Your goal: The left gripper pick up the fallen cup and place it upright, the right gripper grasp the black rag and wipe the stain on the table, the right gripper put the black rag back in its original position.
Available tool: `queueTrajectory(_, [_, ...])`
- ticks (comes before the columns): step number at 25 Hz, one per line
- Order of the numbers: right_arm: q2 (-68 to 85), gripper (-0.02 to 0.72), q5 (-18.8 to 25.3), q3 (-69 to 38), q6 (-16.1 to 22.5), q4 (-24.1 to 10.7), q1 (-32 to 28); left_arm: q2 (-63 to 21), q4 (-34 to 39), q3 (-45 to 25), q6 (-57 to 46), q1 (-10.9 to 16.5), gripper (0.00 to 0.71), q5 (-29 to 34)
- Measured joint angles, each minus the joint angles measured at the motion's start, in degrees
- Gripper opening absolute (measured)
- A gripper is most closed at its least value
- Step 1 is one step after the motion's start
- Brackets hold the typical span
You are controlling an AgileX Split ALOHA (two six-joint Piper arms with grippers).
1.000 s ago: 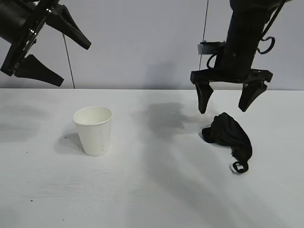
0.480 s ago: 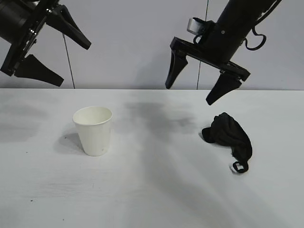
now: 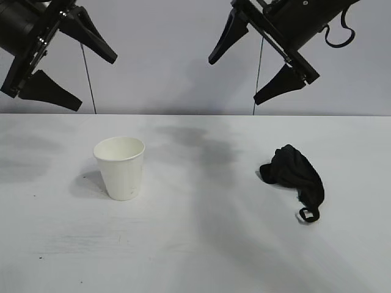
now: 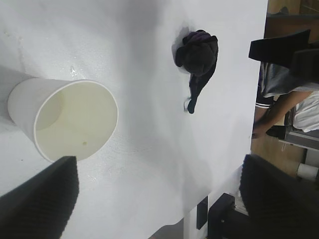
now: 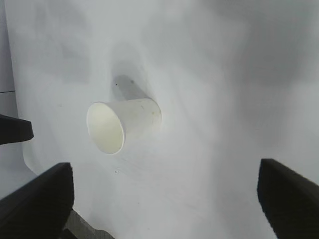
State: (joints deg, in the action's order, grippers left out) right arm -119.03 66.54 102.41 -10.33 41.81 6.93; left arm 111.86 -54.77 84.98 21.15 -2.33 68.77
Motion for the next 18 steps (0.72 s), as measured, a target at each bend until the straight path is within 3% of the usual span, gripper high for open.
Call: queueTrajectory(18, [0.1,0.694,1.7,0.0,-1.1,0.0,0.0,0.0,0.0,0.0,0.0,0.0,0.633,0.0])
